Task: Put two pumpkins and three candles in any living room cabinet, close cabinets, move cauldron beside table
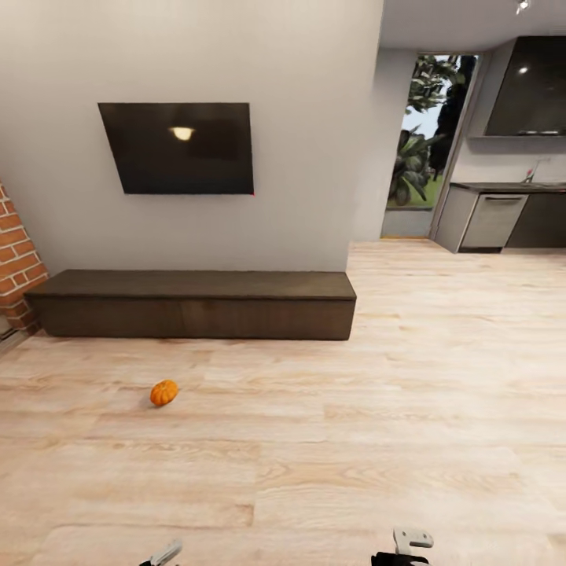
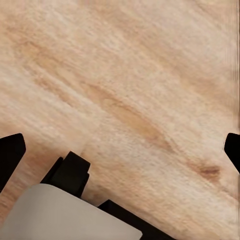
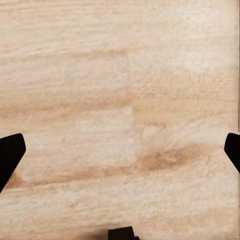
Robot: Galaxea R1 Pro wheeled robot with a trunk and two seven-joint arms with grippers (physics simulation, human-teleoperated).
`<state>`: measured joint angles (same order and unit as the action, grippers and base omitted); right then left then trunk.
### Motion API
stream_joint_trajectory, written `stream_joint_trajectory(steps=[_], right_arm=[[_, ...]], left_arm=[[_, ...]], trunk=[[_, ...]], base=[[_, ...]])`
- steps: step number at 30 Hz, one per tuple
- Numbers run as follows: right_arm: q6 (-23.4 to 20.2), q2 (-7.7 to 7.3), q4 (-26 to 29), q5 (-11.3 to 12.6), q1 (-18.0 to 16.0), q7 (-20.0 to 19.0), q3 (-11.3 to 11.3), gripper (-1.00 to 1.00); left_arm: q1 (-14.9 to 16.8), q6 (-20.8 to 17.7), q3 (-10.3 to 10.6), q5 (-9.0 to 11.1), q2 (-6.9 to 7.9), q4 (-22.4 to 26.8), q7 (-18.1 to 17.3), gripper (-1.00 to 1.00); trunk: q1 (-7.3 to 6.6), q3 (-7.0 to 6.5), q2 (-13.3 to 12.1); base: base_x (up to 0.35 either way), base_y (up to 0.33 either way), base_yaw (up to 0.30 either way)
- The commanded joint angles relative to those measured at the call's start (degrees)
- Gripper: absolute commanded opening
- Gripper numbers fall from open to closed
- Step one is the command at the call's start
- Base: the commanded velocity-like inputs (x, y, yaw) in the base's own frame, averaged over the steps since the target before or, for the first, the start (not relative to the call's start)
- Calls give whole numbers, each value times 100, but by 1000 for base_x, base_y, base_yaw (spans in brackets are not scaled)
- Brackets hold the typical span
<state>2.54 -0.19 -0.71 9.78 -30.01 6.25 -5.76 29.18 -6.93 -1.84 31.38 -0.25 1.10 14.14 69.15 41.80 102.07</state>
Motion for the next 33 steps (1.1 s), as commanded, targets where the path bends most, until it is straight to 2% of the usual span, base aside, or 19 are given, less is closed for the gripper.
stream_joint_trajectory(steps=[1,15,25,33], right_arm=[[21,1,-8,59,-5,7,-48,100],[20,-2,-2,59,-5,7,-48,100],[19,25,18,42,-5,18,-53,100],[-9,36,24,45,-5,49,-50,100]], left_arm=[[0,-28,-18,-9,-1,12,27,100],[0,-28,-18,-9,-2,13,27,100],[0,-28,-18,-9,-2,13,27,100],[0,-28,-18,-9,-1,13,27,100]], trunk=[[-1,-1,2],[-1,-79,2],[-1,-82,2],[-1,-42,2]], base=[[0,0,-260],[0,0,-241],[0,0,-16],[0,0,137]])
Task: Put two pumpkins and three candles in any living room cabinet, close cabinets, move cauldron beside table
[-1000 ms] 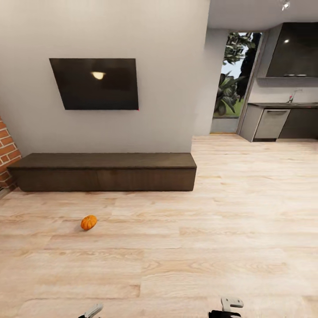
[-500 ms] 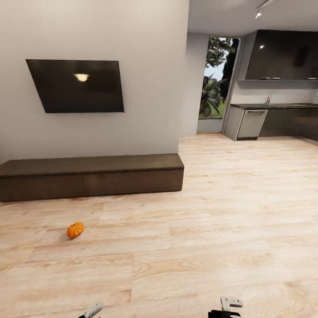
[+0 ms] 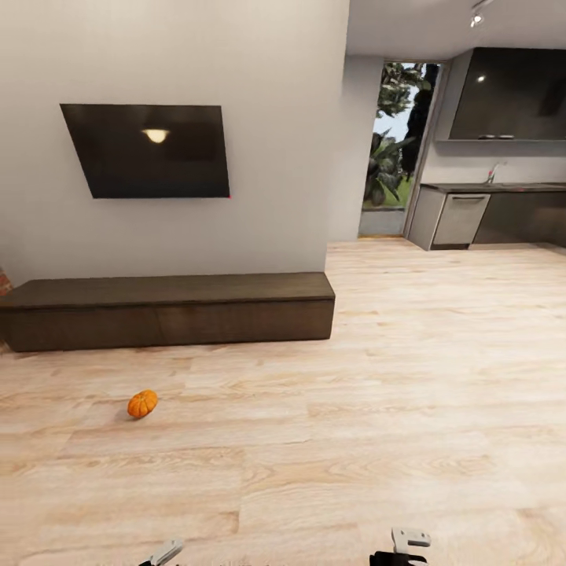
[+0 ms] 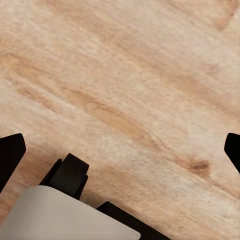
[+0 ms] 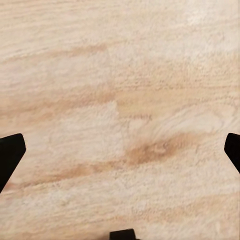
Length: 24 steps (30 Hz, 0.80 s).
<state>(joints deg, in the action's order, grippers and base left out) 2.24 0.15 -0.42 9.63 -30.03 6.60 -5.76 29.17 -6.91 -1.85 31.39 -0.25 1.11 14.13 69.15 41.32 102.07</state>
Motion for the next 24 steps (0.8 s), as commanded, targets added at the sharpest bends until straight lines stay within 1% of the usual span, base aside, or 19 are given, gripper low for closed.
stream_joint_trajectory(steps=[1,7,24], right_arm=[[21,0,-4,61,-3,15,-49,100],[37,2,-3,58,-3,17,-48,100],[43,-1,-19,20,-2,-17,-63,100]], left_arm=[[1,-30,-17,-10,-2,12,28,100],[1,-30,-17,-10,-1,12,28,100],[1,-30,-17,-10,-3,12,28,100]], trunk=[[-1,12,2],[-1,35,2],[-1,37,2]], base=[[0,0,174],[0,0,98],[0,0,3]])
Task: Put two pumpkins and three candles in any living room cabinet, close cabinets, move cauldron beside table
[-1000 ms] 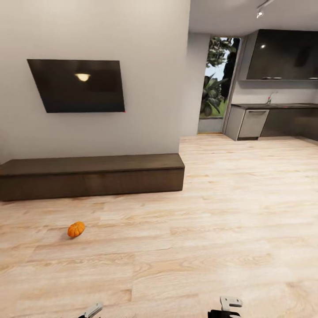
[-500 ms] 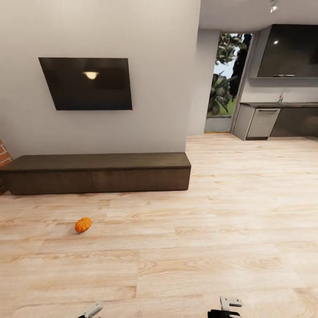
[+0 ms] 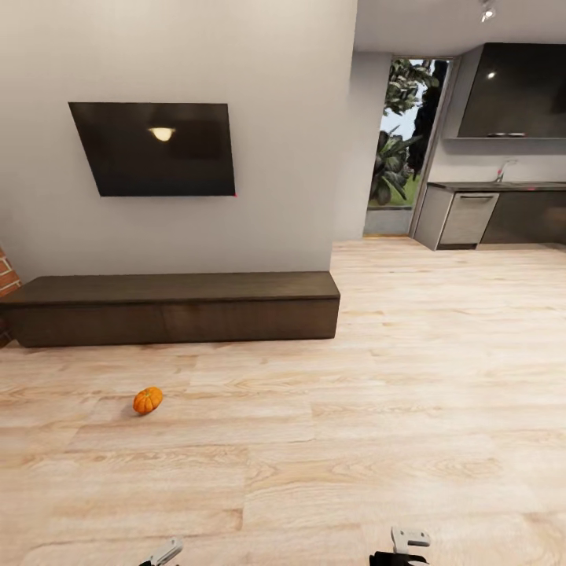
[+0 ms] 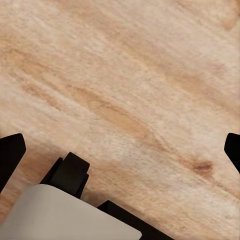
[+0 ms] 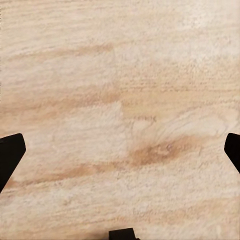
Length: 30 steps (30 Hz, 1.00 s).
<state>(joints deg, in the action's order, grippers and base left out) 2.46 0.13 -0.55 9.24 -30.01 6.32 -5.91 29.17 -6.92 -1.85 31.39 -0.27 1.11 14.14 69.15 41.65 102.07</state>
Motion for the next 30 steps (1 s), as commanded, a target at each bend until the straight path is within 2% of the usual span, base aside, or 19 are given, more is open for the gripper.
stream_joint_trajectory(steps=[1,30], right_arm=[[19,2,-6,56,-4,11,-49,100],[26,4,4,46,-2,34,-59,100]], left_arm=[[0,-29,-18,-10,0,12,28,100],[0,-29,-18,-10,-2,12,28,100]], trunk=[[-1,5,2],[-1,5,2]], base=[[0,0,0],[0,0,6]])
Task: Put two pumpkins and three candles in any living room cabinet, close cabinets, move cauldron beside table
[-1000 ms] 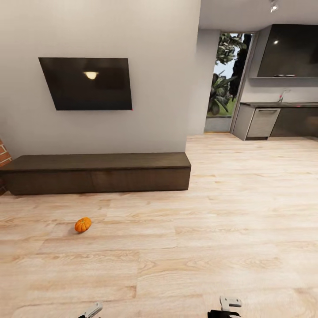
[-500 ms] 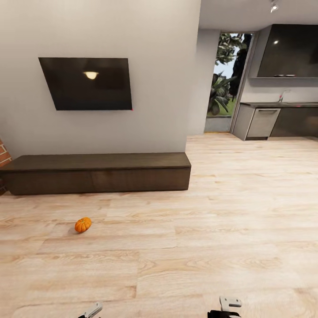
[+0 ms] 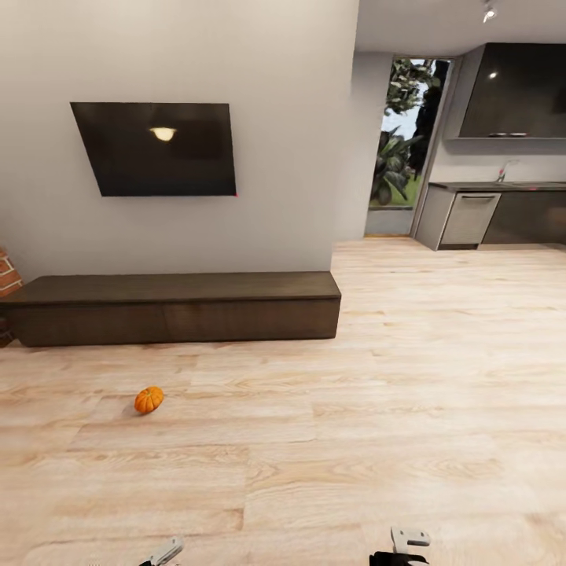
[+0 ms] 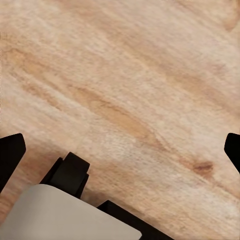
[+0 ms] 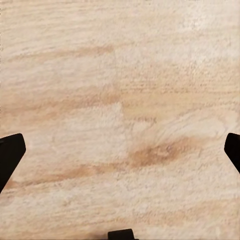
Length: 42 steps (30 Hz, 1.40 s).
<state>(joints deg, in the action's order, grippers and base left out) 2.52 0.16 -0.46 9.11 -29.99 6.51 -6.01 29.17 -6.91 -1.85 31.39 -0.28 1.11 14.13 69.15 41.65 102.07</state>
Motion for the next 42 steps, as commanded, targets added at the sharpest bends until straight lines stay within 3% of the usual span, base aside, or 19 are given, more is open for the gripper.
stream_joint_trajectory(steps=[1,12,42], right_arm=[[19,2,-4,58,-1,21,-49,100],[12,-11,1,68,-3,28,-43,100],[3,-25,-1,103,2,26,-31,100]], left_arm=[[1,-29,-18,-10,0,12,28,100],[1,-29,-18,-10,2,12,28,100],[1,-29,-18,-10,1,12,28,100]], trunk=[[-1,5,2],[-1,5,2],[-1,230,2]], base=[[0,0,180],[0,0,201],[0,0,4]])
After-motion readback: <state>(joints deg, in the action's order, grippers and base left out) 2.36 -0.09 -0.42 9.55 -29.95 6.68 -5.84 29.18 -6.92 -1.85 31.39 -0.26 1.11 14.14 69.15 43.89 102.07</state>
